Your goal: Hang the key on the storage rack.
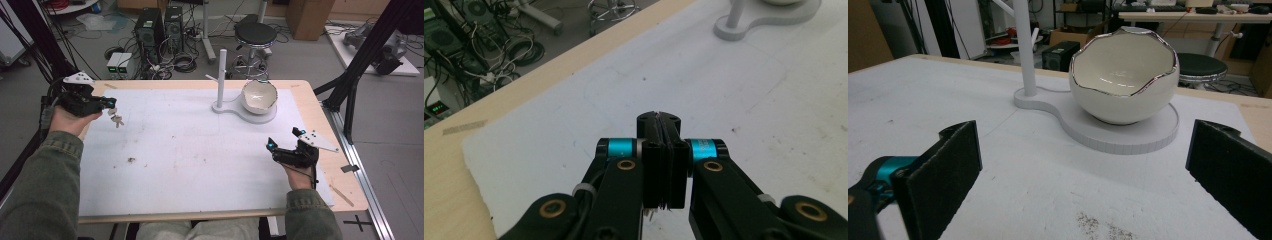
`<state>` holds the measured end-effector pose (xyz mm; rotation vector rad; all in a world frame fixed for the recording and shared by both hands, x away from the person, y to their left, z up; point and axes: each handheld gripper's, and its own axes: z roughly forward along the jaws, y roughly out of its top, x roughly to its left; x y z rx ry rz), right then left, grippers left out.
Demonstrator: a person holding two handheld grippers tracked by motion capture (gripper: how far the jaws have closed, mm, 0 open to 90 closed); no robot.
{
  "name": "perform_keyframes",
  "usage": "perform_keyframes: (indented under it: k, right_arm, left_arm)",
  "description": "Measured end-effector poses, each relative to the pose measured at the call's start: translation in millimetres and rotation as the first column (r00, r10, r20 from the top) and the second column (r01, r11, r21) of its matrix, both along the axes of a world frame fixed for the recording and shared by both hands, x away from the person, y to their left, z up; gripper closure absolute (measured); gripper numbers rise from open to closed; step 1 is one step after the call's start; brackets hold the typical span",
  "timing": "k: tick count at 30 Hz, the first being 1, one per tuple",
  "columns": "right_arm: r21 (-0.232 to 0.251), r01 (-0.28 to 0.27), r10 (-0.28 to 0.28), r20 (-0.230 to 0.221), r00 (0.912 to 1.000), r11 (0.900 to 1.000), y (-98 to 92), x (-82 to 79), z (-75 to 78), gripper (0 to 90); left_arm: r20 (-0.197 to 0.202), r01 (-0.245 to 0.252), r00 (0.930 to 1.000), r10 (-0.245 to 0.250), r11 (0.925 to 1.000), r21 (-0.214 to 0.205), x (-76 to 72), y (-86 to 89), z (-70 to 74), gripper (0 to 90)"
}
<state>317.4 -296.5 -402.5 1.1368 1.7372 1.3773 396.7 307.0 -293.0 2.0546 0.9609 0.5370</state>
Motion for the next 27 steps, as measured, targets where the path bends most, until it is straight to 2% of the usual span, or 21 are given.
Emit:
perform_keyframes:
  k: [2, 7, 12, 19, 22, 27]
  right_arm:
    - [0.001, 0.0, 0.0, 0.0, 1.0, 1.0, -0.1, -0.1, 0.1, 0.4]
    - [0.001, -0.003, 0.003, -0.002, 1.0, 1.0, 0.0, 0.1, -0.1, 0.4]
    - [0.002, -0.005, 0.005, 0.001, 1.0, 1.0, -0.4, 0.5, 0.0, 0.4]
    - [0.006, -0.015, 0.015, -0.001, 0.9999, 0.9999, -0.3, 0.1, 0.1, 0.4]
    - [0.006, -0.024, 0.024, 0.0, 0.9997, 0.9997, 0.4, -0.5, 0.3, 0.4]
    - [0.009, -0.039, 0.039, -0.003, 0.9992, 0.9992, 1.0, 0.4, -0.1, 0.4]
  left_arm:
    - [0.014, 0.011, 0.9998, -0.011, 0.9998, -0.014, 0.8, -6.1, 9.0, 88.5]
    - [0.03, 0.034, 0.999, -0.034, 0.9993, -0.013, 2.6, -16.1, 21.9, 88.5]
    - [0.059, 0.066, 0.9962, -0.065, 0.9975, -0.025, 6.1, -34.7, 40.0, 88.4]
    - [0.068, 0.101, 0.9928, -0.099, 0.9946, -0.026, 11.6, -52.7, 50.4, 88.5]
    - [0.073, 0.132, 0.9888, -0.13, 0.991, -0.023, 15.8, -65.8, 56.3, 88.5]
    - [0.083, 0.148, 0.9859, -0.146, 0.9887, -0.024, 20.6, -78.9, 63.7, 88.5]
